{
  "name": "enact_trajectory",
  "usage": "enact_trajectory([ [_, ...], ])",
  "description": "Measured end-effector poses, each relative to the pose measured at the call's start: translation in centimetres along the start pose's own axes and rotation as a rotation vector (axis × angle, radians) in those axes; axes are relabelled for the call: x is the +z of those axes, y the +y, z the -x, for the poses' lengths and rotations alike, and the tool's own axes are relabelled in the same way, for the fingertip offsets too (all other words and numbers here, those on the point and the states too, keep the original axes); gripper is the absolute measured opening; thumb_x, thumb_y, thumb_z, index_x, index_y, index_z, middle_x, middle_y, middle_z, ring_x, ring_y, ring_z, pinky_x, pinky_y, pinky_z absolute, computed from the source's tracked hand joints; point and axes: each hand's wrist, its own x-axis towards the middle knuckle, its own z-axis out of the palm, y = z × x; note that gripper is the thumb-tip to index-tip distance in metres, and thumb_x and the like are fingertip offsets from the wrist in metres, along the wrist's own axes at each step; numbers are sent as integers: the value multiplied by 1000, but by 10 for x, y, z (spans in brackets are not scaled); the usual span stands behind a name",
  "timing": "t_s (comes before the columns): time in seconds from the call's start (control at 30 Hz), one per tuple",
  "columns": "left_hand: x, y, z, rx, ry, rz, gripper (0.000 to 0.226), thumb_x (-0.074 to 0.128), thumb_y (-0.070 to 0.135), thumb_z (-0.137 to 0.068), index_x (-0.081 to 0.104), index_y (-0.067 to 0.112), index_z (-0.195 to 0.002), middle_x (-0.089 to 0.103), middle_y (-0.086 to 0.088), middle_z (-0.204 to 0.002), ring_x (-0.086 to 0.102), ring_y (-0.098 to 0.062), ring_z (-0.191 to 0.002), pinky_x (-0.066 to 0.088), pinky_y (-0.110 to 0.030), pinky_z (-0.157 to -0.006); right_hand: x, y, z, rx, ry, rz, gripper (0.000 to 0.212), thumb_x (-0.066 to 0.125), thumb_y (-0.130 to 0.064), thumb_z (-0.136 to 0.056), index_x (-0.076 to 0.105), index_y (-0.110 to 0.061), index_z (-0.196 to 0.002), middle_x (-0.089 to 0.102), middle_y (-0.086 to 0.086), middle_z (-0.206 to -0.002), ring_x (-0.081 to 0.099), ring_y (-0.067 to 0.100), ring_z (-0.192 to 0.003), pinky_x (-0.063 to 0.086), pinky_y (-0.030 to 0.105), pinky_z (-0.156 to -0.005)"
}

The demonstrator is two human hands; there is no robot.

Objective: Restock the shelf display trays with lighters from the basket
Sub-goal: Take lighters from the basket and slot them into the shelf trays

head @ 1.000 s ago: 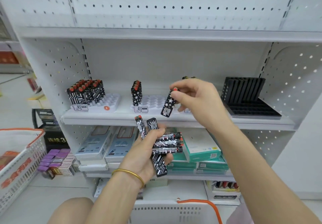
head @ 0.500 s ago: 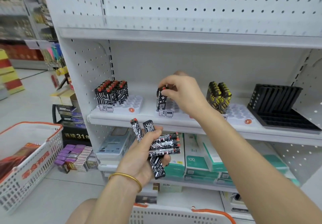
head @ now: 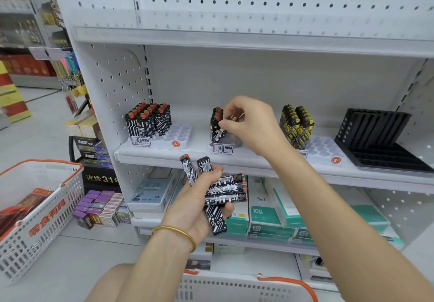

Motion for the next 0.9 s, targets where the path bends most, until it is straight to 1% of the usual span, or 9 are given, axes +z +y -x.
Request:
enact_trajectory([
  [0.1, 0, 1, 0, 4, 0, 2, 17, 68, 17, -79, 65, 10, -95, 63, -15, -87, 59, -21, -52, 46, -21, -37, -12, -2, 0, -50, -72, 88, 21, 60, -2, -78, 61, -18, -92, 56, 3, -94, 50, 15, -79, 34, 14, -58],
  [0.17, -1, 1, 0, 4, 0, 6, 16, 67, 16, -80, 65, 10, -94, 63, -15, -86, 60, -21, -52, 46, -21, -37, -14, -5, 0, -111, -129, 140, 30, 57, 4, -78, 59, -12, -103, 56, 1, -94, 53, 18, -87, 39, 19, -69],
  [0.23, 0, 0, 0, 2, 0, 2, 15, 67, 17, -80, 66, 10, -94, 64, -14, -87, 60, -21, -53, 46, -22, -37, -11, -5, -1, -168, -146, 171, 30, 60, 5, -76, 61, -9, -103, 58, 3, -96, 56, 21, -91, 43, 26, -80],
  [0.33, 0, 0, 0, -4, -3, -5, 15, 68, 17, -80, 66, 11, -94, 63, -15, -90, 59, -22, -56, 46, -22, -37, -7, -2, -3, -189, -106, 119, 29, 66, 5, -75, 68, -11, -98, 54, 4, -93, 58, 20, -87, 46, 29, -81],
  [0.53, -1, 0, 0, -3, -8, -10, 11, 67, 17, -81, 67, 13, -91, 63, -13, -88, 58, -21, -56, 46, -21, -37, -3, -1, -7, -172, -80, 52, 27, 66, -1, -77, 72, -18, -98, 62, 3, -90, 57, 14, -81, 46, 25, -82],
  [0.67, -2, 0, 0, 0, -9, -15, 9, 66, 16, -81, 67, 13, -90, 63, -12, -87, 57, -20, -55, 45, -21, -36, 1, 1, -9, -174, -99, 35, 26, 66, 0, -79, 73, -17, -97, 56, -2, -84, 53, 8, -74, 40, 11, -72],
  [0.7, -2, 0, 0, 1, -9, -17, 9, 66, 16, -81, 67, 13, -90, 62, -12, -86, 57, -20, -55, 45, -21, -36, 3, 2, -9, -165, -102, 44, 25, 66, -1, -79, 73, -16, -97, 54, -2, -85, 53, 8, -74, 41, 11, -71],
  [0.8, -1, 0, 1, 4, -13, -6, 9, 66, 16, -82, 66, 12, -90, 62, -12, -85, 58, -20, -54, 46, -20, -36, 9, 4, -9, -143, -63, 70, 23, 67, -5, -80, 74, -20, -97, 55, 1, -90, 57, 16, -80, 48, 32, -80],
  [0.9, 0, 1, 3, 4, -8, 11, 9, 66, 16, -83, 66, 11, -91, 64, -12, -80, 60, -20, -51, 46, -20, -37, 15, 7, -4, -138, -36, 99, 23, 66, -11, -83, 73, -24, -100, 51, -4, -87, 58, 22, -88, 48, 41, -81],
])
